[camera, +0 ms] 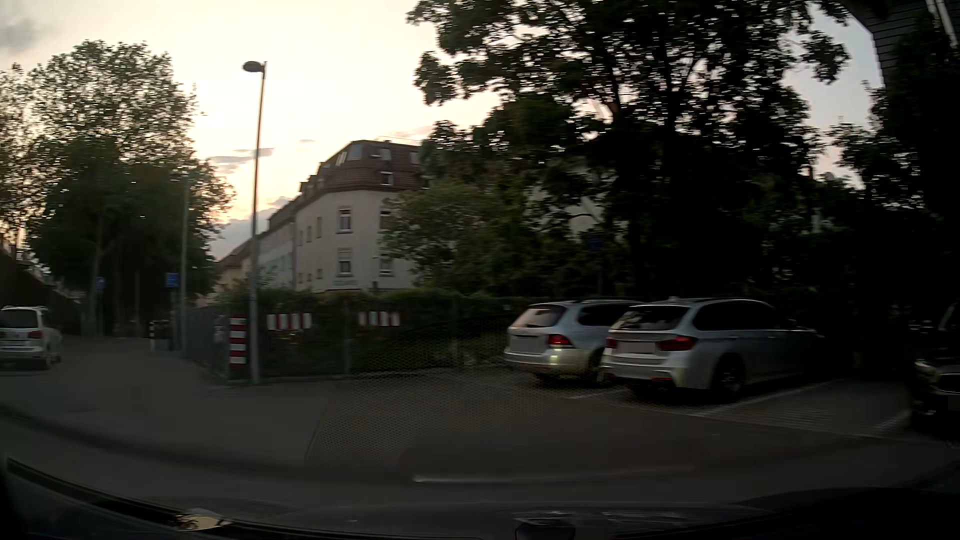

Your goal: Follow the waypoints while adhering to traffic rules and regulations

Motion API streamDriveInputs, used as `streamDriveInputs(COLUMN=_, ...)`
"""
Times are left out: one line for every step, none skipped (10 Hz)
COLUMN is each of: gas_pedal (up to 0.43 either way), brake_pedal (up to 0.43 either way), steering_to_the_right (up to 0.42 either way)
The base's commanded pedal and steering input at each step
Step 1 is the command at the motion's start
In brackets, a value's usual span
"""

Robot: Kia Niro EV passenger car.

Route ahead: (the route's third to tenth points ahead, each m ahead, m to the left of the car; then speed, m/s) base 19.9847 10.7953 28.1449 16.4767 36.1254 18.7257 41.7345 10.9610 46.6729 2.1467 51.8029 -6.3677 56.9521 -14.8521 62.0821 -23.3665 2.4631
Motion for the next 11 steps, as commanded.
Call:
streamDriveInputs(gas_pedal=0.059, brake_pedal=0.000, steering_to_the_right=-0.688)
streamDriveInputs(gas_pedal=0.079, brake_pedal=0.000, steering_to_the_right=-0.664)
streamDriveInputs(gas_pedal=0.079, brake_pedal=0.000, steering_to_the_right=-0.635)
streamDriveInputs(gas_pedal=0.079, brake_pedal=0.000, steering_to_the_right=-0.614)
streamDriveInputs(gas_pedal=0.079, brake_pedal=0.000, steering_to_the_right=-0.607)
streamDriveInputs(gas_pedal=0.079, brake_pedal=0.000, steering_to_the_right=-0.605)
streamDriveInputs(gas_pedal=0.079, brake_pedal=0.000, steering_to_the_right=-0.585)
streamDriveInputs(gas_pedal=0.079, brake_pedal=0.000, steering_to_the_right=-0.546)
streamDriveInputs(gas_pedal=0.079, brake_pedal=0.000, steering_to_the_right=-0.500)
streamDriveInputs(gas_pedal=0.079, brake_pedal=0.000, steering_to_the_right=-0.466)
streamDriveInputs(gas_pedal=0.067, brake_pedal=0.000, steering_to_the_right=-0.430)
